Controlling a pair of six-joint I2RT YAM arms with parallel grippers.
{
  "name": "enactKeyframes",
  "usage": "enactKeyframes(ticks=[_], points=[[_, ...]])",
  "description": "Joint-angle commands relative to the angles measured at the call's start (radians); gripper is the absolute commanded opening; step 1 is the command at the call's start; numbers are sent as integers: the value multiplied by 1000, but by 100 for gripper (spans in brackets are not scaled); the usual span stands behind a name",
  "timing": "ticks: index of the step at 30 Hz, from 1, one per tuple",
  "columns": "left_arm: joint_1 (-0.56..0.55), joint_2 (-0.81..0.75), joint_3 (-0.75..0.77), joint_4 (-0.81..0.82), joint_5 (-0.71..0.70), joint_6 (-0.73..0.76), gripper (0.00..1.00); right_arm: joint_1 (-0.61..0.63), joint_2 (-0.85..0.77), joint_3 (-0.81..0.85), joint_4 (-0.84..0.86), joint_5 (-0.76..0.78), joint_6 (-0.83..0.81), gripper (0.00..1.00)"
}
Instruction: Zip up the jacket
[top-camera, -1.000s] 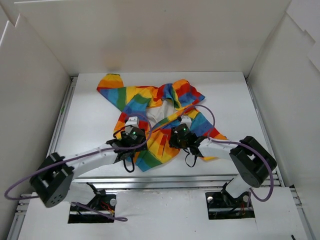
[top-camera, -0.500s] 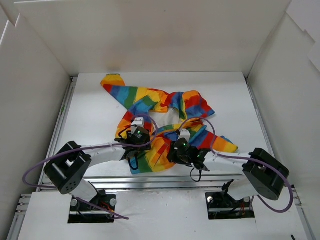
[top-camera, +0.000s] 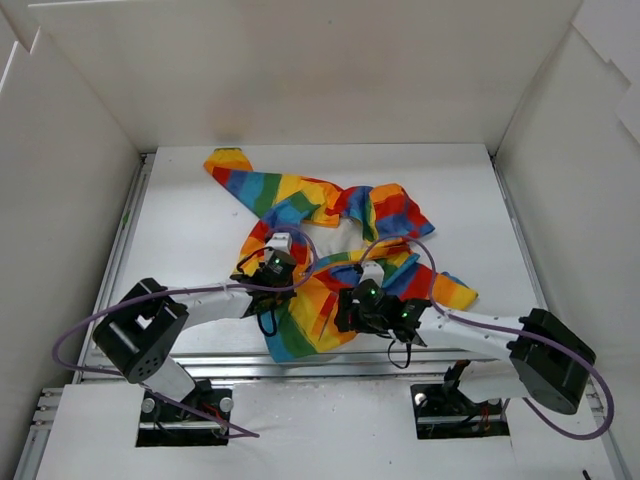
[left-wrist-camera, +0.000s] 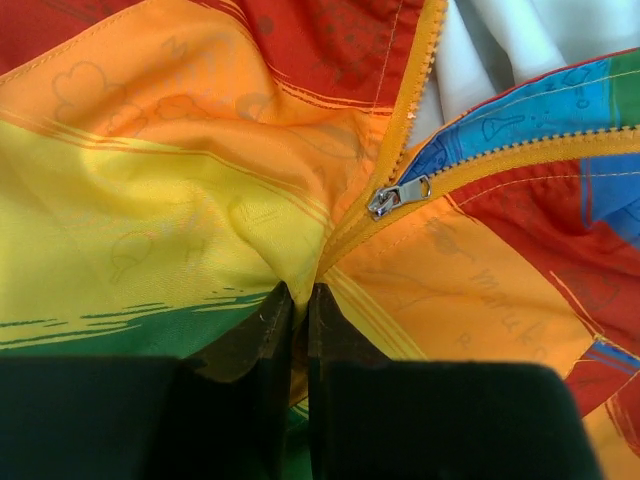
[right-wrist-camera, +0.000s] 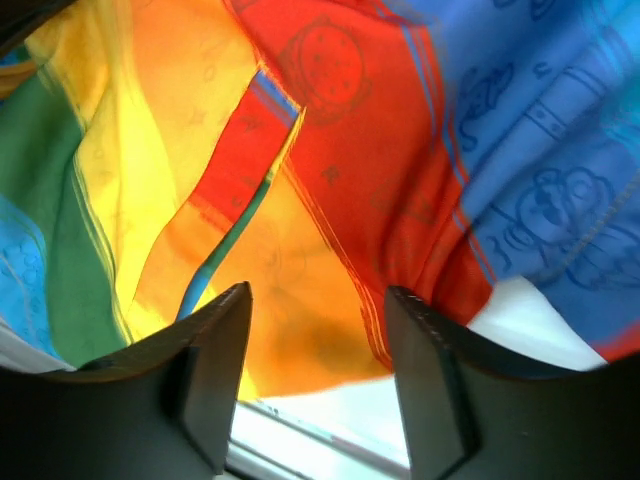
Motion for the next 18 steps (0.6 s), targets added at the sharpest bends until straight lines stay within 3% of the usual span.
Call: enactKeyframes(ticks=[1,4,7,8,13,18], points=[[3,-15,39,38,-2,4,0,8,-91,93,-116,49,-90,57],[3,-94,-53,113,24,-2,0,10,-118,172,-135,40,-210,55],[22,-191,-141,193,71,-8,0,7,-68,223,-25,-3,-334,8],[31,-228,-159,235,97,-19,0,1,-40,238,32,-56,-360,0],[74,-277,-254,341,183,-37,0,-68,167,372,198,-256,-437,0],[108,-285,-334,486,280,-69,0,-151,331,415,339,-474,-411,31]])
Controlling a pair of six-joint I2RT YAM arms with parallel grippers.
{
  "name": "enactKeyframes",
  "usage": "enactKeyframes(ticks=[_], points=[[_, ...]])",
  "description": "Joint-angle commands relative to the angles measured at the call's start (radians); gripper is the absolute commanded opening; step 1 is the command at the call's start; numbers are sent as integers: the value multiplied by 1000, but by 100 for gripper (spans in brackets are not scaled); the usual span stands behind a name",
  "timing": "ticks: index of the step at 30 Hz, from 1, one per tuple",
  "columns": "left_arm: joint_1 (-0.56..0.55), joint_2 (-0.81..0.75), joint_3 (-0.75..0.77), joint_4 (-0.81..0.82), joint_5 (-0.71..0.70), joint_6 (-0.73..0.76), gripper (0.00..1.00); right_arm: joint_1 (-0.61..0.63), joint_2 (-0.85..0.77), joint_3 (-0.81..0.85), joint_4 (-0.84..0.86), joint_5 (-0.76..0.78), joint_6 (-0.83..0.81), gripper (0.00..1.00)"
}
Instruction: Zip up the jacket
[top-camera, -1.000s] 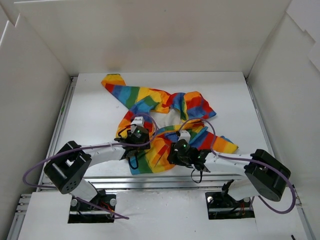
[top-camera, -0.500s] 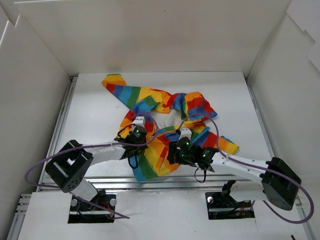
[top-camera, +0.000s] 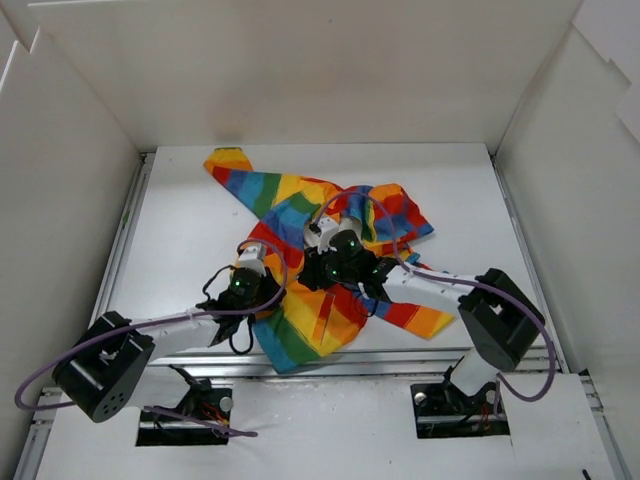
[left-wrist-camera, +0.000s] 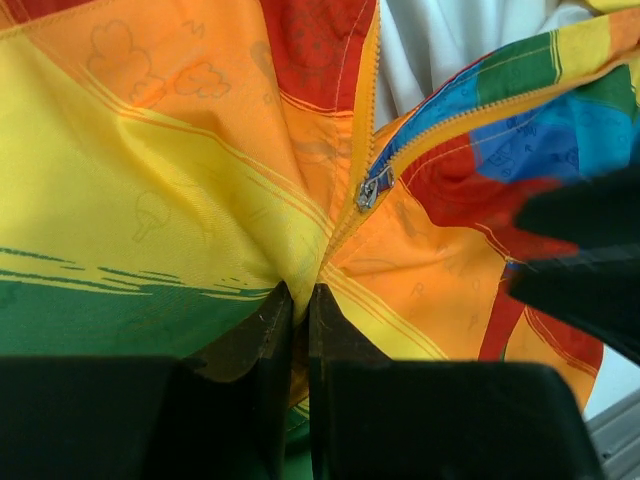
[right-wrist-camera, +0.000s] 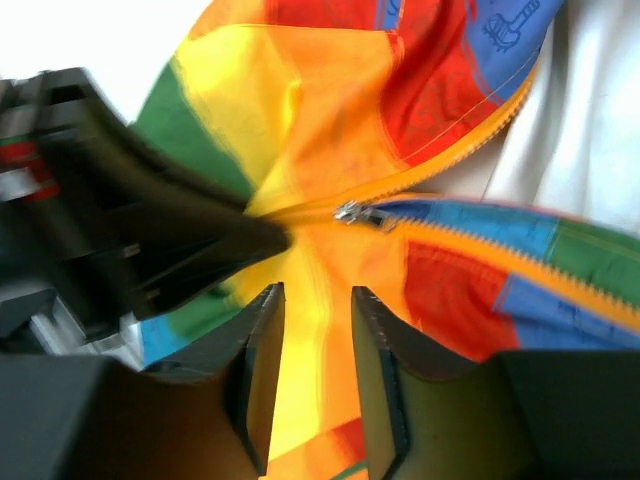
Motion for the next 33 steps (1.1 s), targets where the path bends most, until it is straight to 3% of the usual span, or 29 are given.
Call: enactKeyframes(ticks=[1,4,23,33], points=[[27,-32,-20,183,86,-34,0,-47,75,46,199,-181,0,33],[27,-51,-34,205,107,-34,0,-108,126,32,290,-256,52,43],[46,-125,-55,214,170,-48,0,-174,260,26,460,-447,133,48],[46,-124,-60,206,163,-48,0,-179,244,-11,534,-477,181,35]])
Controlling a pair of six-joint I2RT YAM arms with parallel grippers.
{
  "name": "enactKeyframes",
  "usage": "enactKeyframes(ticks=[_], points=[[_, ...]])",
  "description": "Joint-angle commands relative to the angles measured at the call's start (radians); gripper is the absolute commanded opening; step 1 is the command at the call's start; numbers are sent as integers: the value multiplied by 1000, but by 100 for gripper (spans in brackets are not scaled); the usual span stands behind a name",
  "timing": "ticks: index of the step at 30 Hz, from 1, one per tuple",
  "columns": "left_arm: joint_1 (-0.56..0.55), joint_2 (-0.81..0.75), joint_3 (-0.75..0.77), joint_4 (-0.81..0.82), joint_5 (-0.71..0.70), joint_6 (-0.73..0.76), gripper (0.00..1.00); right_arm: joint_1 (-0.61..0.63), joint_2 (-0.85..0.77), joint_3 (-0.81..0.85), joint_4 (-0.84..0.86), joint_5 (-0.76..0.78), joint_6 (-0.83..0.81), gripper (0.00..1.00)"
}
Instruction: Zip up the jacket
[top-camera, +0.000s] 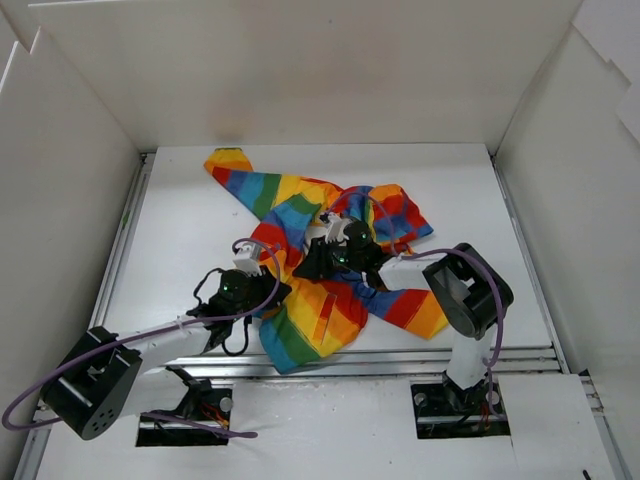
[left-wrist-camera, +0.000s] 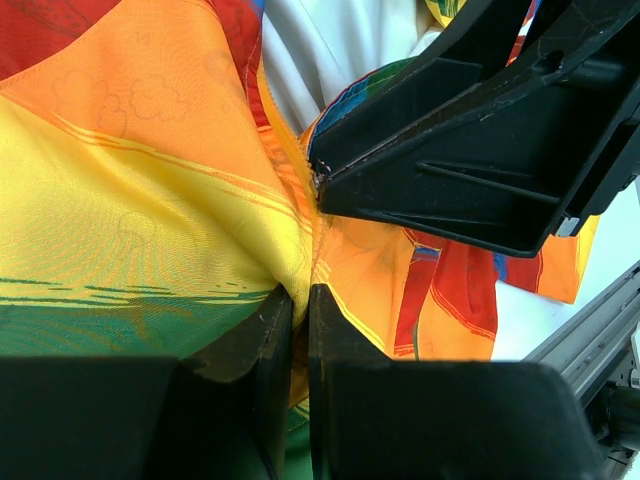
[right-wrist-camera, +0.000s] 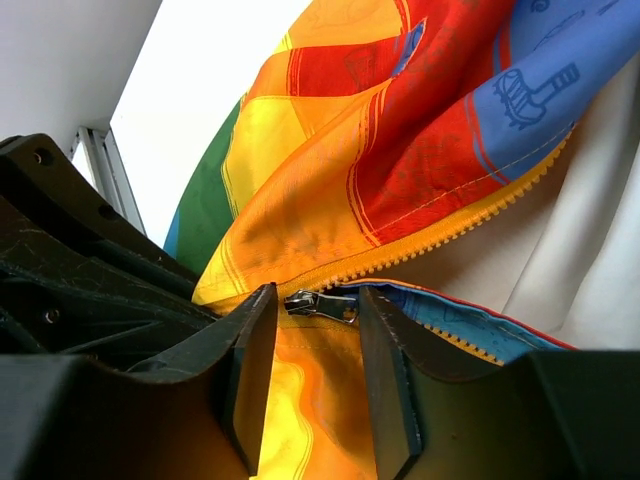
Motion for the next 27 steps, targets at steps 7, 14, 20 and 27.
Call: enactKeyframes(ticks=[7,14,20,27], points=[[17,-36,7,77,4,-3,0,-17,-30,-21,166,-69,66,22],[17,-56,-2,72,4,-5,0,-41,-8,-31,248,-135,110,27],[17,-59,0,69,4,-5,0,-43,7,-21,254,-158,122,31],[17,-62,-3,72,4,-7,0,-41,21,-11,232,-164,113,20]])
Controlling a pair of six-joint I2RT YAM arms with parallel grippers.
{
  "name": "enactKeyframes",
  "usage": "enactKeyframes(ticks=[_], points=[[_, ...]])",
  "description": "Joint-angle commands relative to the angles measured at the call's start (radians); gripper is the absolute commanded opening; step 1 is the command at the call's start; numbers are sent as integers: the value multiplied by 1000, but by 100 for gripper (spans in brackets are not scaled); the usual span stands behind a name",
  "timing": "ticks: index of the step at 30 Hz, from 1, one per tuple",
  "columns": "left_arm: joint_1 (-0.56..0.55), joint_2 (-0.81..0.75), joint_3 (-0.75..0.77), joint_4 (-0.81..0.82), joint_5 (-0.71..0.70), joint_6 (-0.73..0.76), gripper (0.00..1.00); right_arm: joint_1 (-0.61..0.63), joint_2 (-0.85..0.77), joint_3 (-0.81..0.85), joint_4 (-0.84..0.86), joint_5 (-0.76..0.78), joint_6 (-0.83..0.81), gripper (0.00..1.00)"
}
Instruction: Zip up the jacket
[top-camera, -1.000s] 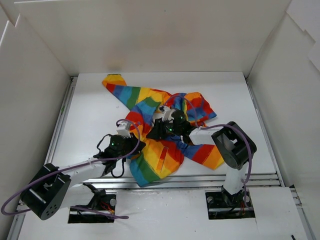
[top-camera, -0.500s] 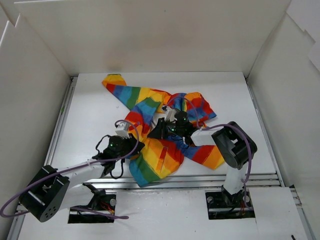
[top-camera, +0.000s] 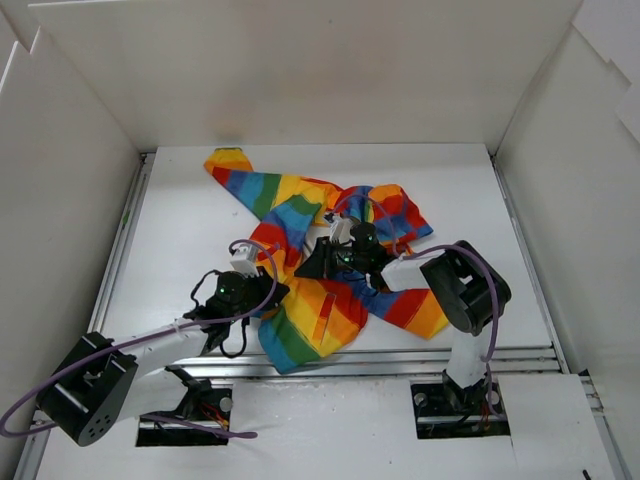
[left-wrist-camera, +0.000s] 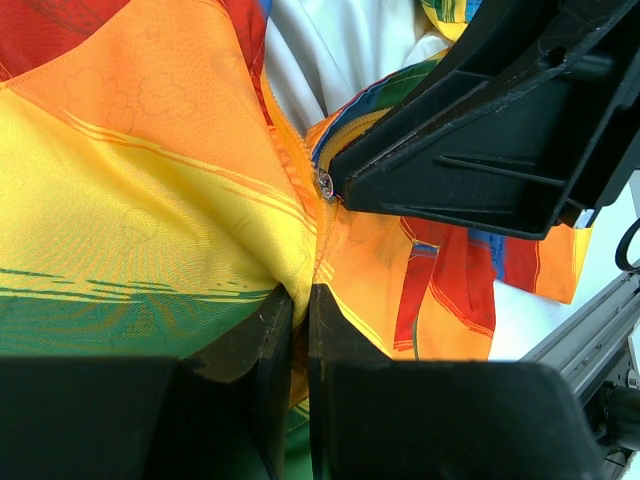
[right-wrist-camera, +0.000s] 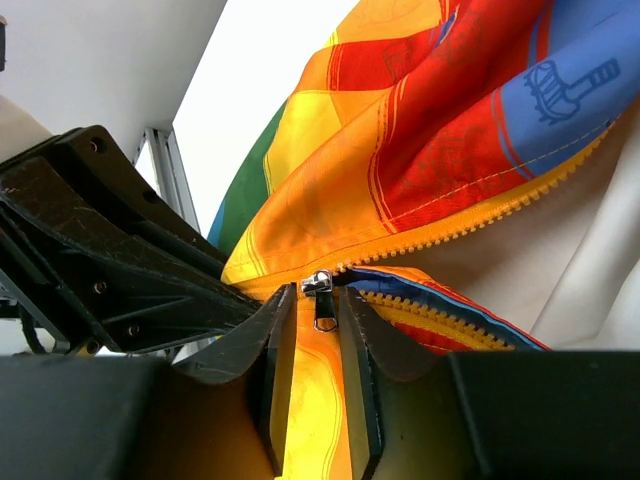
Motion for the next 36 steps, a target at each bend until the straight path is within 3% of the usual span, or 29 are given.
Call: enactKeyframes(ticks=[1,5,14,16,26,36], points=[[9,-28,17,72,5,-7,0,-4,-1,35,65,-43,0,20],[9,-34,17,72,9,-7,0,-2,3,43,51,-47,-12,42],[9,-28,17,79,11,-7,0,11,12,65,48,-90,-6,32],[9,-25,17,80,14,-8,0,13,15,66,65,-96,0,23],[9,-22,17,83,9,-10,0,21,12,63,77,-104,9,23],[9,-54,14,71,3,-10,0,33,15,86,-56,-57,-67,25]])
